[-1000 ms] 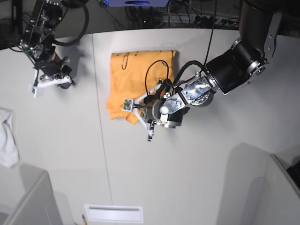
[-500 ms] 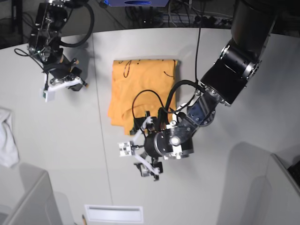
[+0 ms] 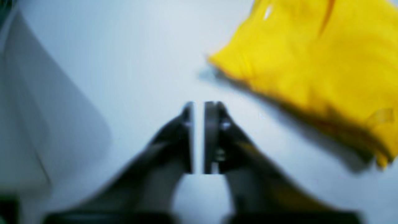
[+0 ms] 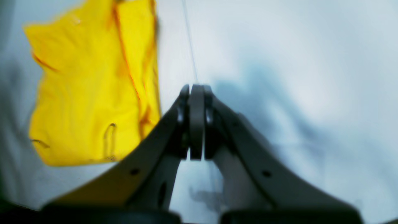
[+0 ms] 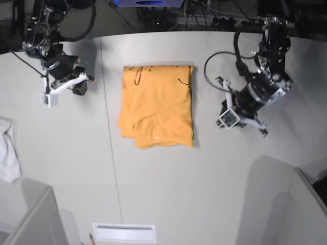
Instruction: Fold the T-shirt properly
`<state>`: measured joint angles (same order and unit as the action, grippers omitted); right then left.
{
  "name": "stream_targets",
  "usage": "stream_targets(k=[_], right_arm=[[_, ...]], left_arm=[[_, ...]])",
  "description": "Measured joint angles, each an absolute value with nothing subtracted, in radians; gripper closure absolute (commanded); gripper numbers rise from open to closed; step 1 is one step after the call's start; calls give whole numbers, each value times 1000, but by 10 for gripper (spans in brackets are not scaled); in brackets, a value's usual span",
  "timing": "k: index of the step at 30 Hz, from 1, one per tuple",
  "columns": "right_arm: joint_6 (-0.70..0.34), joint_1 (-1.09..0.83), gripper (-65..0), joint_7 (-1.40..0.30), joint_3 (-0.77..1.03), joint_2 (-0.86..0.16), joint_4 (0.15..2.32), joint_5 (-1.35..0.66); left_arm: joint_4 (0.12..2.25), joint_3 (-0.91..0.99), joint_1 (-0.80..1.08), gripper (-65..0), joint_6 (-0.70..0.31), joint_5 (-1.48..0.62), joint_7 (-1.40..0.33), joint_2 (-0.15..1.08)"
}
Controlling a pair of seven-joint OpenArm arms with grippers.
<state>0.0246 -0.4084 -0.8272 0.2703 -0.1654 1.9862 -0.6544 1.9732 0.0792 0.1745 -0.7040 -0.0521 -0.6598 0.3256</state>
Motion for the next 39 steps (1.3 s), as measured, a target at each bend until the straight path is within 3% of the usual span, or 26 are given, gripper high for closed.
stream_targets(k=[4, 10, 18, 23, 27, 30, 35, 39], right_arm=[[12, -533, 0, -672, 270, -202, 1990, -675], [27, -749, 0, -558, 275, -237, 1990, -665], [25, -886, 0, -885, 271, -239, 1995, -666], [21, -880, 0, -1039, 181, -249, 1958, -667], [17, -765, 0, -1034, -32, -352, 1729, -663], [19, -613, 0, -981, -244, -414, 1492, -657], [17, -379, 0, -750, -650, -418, 1149, -669], [25, -271, 0, -564, -903, -348, 867, -659]], left_arm=[[1972, 198, 393, 0, -702, -55, -547, 324], [1979, 322, 622, 0, -704, -54, -534, 323], [1999, 357, 964, 0, -703, -60, -522, 221], [1980, 234, 1107, 0, -689, -53, -526, 210], [1865, 113, 1104, 0, -690, -52, -519, 205], [1687, 63, 1001, 0, -688, -47, -521, 206], [1293, 10, 772, 0, -683, -39, -512, 167], [1002, -2, 658, 0, -657, -58, -299, 121]])
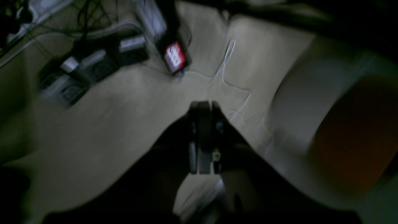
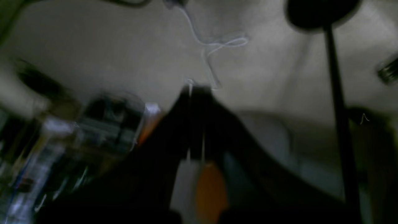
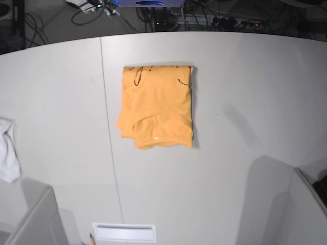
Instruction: Fold the T-shirt properly
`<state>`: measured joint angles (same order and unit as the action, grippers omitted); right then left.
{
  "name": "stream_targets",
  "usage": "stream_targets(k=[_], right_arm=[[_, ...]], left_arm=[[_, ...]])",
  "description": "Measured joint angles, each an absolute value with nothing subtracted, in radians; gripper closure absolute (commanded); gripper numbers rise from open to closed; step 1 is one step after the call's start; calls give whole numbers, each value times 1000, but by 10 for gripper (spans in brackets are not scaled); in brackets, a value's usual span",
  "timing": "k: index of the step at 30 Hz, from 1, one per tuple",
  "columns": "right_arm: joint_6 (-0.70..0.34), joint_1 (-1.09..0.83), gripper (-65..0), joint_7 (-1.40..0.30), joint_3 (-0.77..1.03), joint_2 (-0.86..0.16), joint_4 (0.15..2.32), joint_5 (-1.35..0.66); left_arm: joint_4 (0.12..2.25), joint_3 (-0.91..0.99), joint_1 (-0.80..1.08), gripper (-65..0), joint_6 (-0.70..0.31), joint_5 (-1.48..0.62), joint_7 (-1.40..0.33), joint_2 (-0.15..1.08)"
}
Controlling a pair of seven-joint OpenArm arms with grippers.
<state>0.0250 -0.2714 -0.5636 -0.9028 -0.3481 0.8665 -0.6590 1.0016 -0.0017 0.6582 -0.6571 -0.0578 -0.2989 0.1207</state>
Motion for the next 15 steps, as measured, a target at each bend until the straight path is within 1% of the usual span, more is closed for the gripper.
stream_targets(k=[2, 4, 7, 9, 11, 13, 15], right_arm=[[20, -247, 0, -439, -963, -273, 703, -669], [14, -230, 0, -281, -1032, -206, 539, -669], [13, -210, 0, 37, -1170, -130, 300, -667], [14, -200, 0, 198, -1259, -88, 150, -670], [24, -193, 0, 295, -1325, -63, 62, -672], [24, -186, 0, 331, -1350, -54, 44, -672], [22, -176, 0, 342, -1350, -48, 46, -673]], left_arm=[[854, -4, 608, 0, -575, -44, -211, 99], [681, -6, 556, 0, -524, -51, -73, 88], [326, -6, 429, 0, -479, -54, 185, 83], [120, -5, 355, 0, -440, -52, 393, 83], [54, -6, 331, 0, -356, -53, 585, 80], [60, -6, 332, 0, -282, -56, 754, 79], [62, -6, 329, 0, -216, -55, 778, 79]])
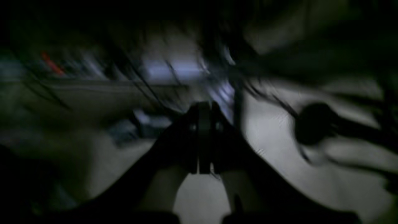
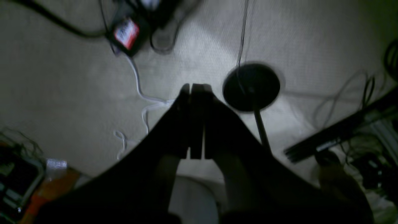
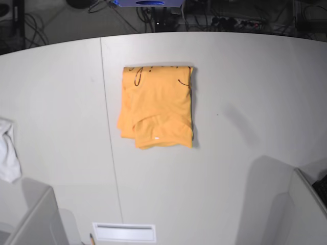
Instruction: Fold the T-shirt properly
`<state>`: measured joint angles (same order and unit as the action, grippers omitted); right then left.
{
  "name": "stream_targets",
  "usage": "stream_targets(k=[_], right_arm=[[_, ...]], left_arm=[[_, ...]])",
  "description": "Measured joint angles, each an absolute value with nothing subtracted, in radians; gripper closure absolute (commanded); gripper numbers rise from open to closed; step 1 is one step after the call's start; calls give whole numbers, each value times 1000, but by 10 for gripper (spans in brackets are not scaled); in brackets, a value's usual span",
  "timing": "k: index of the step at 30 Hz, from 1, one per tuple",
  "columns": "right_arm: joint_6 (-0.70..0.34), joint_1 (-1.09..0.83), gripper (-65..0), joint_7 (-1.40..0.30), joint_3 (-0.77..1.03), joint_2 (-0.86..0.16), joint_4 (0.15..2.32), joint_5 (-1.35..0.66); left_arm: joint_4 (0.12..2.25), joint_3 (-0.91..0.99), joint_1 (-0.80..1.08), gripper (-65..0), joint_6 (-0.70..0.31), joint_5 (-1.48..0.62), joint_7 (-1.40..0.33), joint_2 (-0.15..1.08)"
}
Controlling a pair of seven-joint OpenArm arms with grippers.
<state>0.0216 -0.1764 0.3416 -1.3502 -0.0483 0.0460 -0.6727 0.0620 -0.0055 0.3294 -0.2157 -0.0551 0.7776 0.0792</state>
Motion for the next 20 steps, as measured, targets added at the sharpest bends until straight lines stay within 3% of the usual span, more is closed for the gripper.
stream_targets(k=[9, 20], right_arm=[[20, -184, 0, 334, -1212, -51, 46, -673], [19, -181, 0, 341, -1182, -64, 46, -672]], left_arm=[[67, -6, 263, 0, -186, -53, 446, 75], [64, -2, 272, 0, -186, -54, 434, 78]])
